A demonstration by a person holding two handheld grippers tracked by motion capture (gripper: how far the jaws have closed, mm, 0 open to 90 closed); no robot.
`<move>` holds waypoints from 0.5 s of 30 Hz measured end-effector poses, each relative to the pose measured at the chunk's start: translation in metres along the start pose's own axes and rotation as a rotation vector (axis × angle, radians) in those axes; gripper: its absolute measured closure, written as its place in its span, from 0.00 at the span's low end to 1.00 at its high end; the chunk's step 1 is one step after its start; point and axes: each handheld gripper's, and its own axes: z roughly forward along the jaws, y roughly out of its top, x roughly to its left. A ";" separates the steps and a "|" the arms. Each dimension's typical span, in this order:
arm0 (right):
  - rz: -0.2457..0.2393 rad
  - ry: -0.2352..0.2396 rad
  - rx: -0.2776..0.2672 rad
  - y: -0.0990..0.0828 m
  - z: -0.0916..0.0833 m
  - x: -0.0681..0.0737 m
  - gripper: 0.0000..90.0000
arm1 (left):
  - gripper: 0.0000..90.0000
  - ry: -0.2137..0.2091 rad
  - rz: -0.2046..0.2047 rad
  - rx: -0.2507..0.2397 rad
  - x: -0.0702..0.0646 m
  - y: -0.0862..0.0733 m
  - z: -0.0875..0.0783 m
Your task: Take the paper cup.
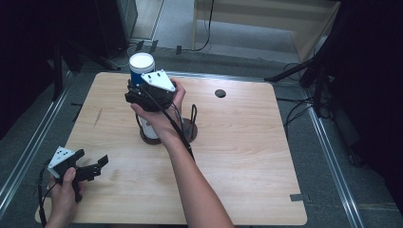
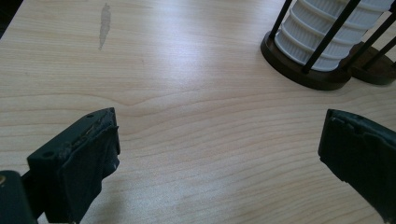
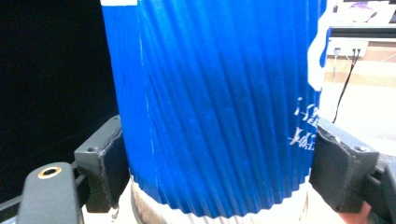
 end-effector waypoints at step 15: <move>0.002 0.009 -0.051 0.014 -0.007 0.001 0.21 | 0.00 -0.004 0.001 -0.003 0.000 0.000 0.000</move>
